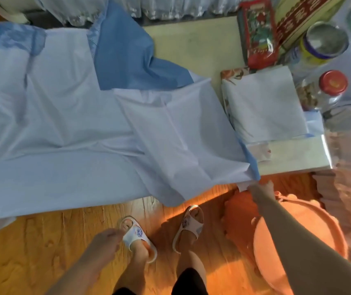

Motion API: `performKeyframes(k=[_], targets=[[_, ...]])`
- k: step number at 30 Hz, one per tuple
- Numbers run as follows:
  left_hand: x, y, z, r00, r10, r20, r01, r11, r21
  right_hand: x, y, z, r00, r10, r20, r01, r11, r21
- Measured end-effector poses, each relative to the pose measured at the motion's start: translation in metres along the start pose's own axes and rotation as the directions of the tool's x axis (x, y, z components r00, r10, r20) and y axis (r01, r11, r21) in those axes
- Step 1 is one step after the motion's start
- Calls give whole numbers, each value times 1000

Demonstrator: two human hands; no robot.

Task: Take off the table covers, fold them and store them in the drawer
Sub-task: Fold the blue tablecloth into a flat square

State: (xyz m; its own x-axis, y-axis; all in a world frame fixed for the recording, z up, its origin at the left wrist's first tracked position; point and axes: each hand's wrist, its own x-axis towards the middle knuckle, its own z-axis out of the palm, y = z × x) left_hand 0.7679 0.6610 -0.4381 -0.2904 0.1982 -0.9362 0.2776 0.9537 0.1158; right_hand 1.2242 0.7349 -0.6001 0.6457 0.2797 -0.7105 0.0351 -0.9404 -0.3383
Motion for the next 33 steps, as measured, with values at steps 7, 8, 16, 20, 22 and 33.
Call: performKeyframes(k=[7,8,16,20,22,33], targets=[[17,-8,44,996,82,-37,-78,991,105,42,3,10,993,57,102,-70,990,126],[20,-12,47,995,98,-29,-93,988,127,37,6,8,996,27,80,-38,990,138],[-34,-24,60,984,165,64,-177,936,305,-125,48,-49,938,-233,255,288,935,-205],[-97,-7,67,929,286,235,-353,874,333,-230,24,-98,838,-296,457,371,925,-79],[-131,1,66,869,340,358,-452,842,296,-277,-8,-118,797,-322,512,297,946,133],[-243,34,36,663,719,-210,-728,684,46,-424,-217,-141,643,-352,680,-396,607,689]])
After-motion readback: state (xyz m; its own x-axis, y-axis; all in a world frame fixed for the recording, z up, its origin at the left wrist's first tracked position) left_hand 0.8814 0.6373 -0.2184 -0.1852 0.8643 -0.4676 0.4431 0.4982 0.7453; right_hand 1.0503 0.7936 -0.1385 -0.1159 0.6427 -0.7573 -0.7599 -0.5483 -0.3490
